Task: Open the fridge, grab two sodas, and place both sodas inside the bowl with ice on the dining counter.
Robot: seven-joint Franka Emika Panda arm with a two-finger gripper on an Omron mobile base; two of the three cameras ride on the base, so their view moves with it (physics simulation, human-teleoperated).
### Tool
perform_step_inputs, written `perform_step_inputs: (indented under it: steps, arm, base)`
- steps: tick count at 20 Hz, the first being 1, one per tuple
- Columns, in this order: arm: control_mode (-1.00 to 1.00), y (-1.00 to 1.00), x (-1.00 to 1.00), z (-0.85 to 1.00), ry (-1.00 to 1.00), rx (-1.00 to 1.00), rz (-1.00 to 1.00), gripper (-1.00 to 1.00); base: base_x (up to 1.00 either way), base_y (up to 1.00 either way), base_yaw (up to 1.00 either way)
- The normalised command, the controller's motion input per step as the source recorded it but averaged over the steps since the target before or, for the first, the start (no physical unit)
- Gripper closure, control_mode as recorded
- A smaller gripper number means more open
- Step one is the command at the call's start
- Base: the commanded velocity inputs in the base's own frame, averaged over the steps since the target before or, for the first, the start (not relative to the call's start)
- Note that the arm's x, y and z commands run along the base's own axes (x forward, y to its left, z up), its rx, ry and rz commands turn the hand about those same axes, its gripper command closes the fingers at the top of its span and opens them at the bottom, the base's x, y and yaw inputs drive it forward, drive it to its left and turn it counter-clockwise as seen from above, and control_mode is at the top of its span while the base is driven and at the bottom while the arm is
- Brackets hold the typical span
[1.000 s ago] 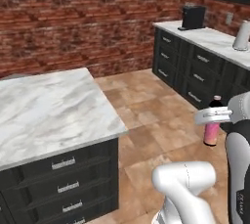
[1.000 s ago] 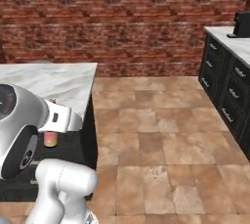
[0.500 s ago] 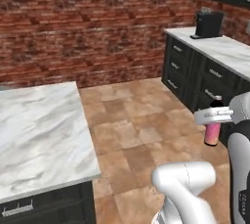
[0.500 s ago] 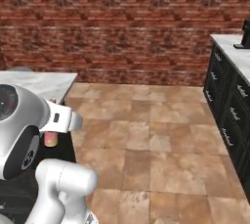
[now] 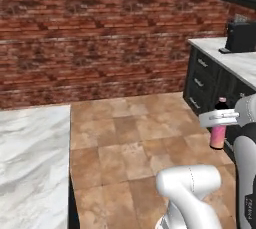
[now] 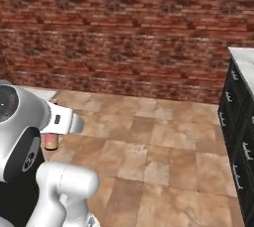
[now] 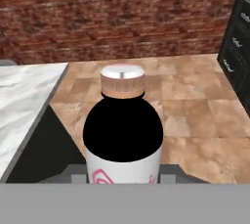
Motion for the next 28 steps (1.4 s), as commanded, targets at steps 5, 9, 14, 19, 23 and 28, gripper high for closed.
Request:
perform_step_inputs:
  steps: [5,9,14,19,23,28]
  arm:
    - [1.0,0.0,0.0,0.0,0.0,0.0,0.0,1.0]
    - [1.0,0.0,0.0,0.0,0.0,0.0,0.0,1.0]
    - [1.0,0.0,0.0,0.0,0.0,0.0,0.0,1.0]
    - [1.0,0.0,0.0,0.0,0.0,0.0,0.0,1.0]
    - [1.0,0.0,0.0,0.0,0.0,0.0,0.0,1.0]
    - [1.0,0.0,0.0,0.0,0.0,0.0,0.0,1.0]
  base:
    - [1.0,-0.45,0.31]
    - [1.0,-0.27,0.39]
    - [1.0,-0.2,0.45]
    - [0.99,-0.2,0.48]
    - [0.93,-0.25,0.49]
    - [0.96,-0.22,0.5]
